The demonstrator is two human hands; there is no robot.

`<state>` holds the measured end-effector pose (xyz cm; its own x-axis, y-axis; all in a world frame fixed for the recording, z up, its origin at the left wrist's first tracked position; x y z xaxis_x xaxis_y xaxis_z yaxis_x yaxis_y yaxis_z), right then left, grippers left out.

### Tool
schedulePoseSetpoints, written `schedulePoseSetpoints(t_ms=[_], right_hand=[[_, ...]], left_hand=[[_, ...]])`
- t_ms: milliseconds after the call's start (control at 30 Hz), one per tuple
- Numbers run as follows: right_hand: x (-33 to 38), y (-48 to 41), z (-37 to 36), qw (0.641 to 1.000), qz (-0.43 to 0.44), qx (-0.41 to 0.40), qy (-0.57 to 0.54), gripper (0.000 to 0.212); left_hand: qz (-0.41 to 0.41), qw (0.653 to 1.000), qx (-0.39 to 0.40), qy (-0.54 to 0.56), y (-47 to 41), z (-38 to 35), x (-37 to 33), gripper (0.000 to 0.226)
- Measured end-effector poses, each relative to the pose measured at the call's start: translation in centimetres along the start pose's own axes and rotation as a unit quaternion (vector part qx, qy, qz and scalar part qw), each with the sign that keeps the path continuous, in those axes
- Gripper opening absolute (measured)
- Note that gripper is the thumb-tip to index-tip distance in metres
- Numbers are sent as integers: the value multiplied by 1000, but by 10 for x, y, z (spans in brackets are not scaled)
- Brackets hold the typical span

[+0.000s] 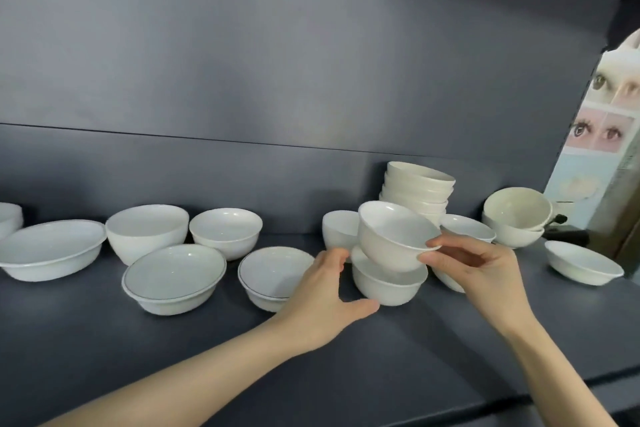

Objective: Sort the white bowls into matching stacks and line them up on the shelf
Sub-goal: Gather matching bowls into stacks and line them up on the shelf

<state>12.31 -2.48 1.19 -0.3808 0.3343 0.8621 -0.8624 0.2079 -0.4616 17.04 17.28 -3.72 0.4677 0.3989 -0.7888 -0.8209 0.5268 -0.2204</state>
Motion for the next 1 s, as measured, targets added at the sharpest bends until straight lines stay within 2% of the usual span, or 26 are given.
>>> schedulePoseSetpoints(t_ms=[300, 367, 500, 700, 1000], right_hand=[[-33, -13, 29, 996, -21, 71, -57, 14], [-37, -16, 28, 994, -22, 82, -69, 15], [-43, -20, 17, 989, -24, 128, -76, 16], [-47, -15, 7, 983, -12, 173, -62, 14], [-53, -6, 8, 981, 15, 185, -50, 18]], left_hand=[[86, 992, -65, 60, -39, -44, -1, 120], [105, 989, -83, 66, -39, -45, 2, 125], [118, 984, -103, 91, -30, -41, 10, 112], [110, 976, -84, 170, -13, -36, 16, 94], [93, 973, -77, 198, -9, -37, 16, 92]])
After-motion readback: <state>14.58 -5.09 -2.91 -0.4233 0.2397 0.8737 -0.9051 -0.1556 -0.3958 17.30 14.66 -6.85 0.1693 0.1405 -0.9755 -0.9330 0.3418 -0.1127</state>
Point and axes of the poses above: each hand's wrist, its own y-axis away from the middle knuckle, its own z-axis out of the back of the hand, x = y × z, the point moved 4 cm from there along -y, towards the middle knuckle, and after that the axes turned 5 degrees about x, right-handed, at the moved point
